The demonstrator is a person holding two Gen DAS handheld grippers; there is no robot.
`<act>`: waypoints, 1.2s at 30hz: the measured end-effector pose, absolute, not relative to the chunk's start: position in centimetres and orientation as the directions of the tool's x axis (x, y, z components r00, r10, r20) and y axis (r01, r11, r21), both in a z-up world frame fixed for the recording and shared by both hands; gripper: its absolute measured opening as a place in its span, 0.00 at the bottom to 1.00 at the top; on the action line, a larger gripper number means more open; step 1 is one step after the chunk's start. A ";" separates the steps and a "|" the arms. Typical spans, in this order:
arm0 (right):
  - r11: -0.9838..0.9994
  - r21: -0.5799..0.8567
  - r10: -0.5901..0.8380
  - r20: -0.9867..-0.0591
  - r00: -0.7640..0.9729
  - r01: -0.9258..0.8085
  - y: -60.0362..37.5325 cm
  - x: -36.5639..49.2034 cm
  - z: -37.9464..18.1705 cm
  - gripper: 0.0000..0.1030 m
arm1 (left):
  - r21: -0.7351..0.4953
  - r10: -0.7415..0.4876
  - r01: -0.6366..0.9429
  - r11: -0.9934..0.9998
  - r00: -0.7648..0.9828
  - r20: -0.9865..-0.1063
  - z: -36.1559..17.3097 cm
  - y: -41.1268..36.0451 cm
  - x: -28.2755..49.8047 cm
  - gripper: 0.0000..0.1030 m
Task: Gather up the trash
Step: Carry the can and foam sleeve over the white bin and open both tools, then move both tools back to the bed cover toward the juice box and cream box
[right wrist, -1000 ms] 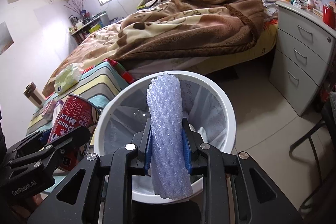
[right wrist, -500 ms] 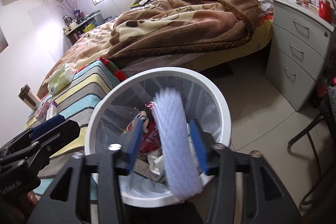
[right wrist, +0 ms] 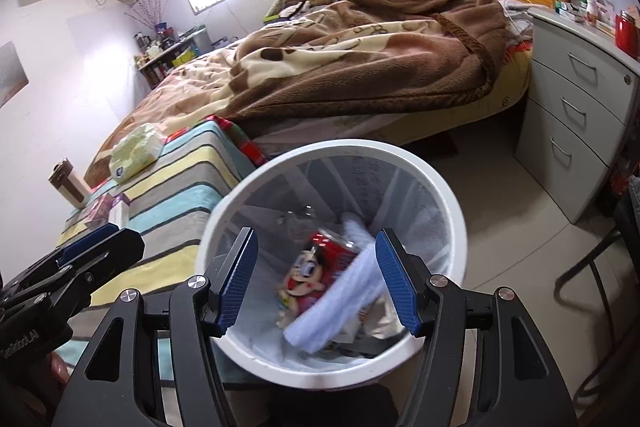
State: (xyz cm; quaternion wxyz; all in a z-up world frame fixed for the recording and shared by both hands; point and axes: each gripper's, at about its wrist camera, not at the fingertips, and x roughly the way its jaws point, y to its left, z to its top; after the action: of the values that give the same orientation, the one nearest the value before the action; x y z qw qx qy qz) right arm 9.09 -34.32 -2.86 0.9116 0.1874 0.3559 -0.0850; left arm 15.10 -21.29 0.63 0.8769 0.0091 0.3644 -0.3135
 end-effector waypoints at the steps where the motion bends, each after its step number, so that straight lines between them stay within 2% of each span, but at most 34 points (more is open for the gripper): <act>1: 0.917 0.281 -0.019 -0.678 0.735 0.283 -34.1 9.1 -2.8 0.61 | -0.211 -0.539 0.549 0.809 0.546 -0.642 0.8 -20.8 15.0 0.61; 19: 0.942 0.283 0.047 -0.644 0.764 0.181 -29.4 10.8 -2.0 0.63 | -0.201 -0.465 0.443 0.873 0.635 -0.618 1.9 -13.9 16.1 0.61; 22: 0.947 0.283 0.066 -0.640 0.766 0.154 -28.4 11.4 -2.0 0.71 | -0.205 -0.442 0.409 0.889 0.651 -0.617 1.8 -11.9 16.8 0.61; 36: 0.971 0.241 0.160 -0.650 0.743 0.001 -21.9 15.7 -2.5 0.72 | -0.211 -0.305 0.220 0.952 0.709 -0.636 0.3 -2.1 20.3 0.62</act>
State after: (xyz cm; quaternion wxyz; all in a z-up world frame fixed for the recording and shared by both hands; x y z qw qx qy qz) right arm 15.67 -21.92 -2.48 0.9267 0.1134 0.3558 0.0430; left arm 20.34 -2.14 0.33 0.9224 -0.0597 0.3540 -0.1422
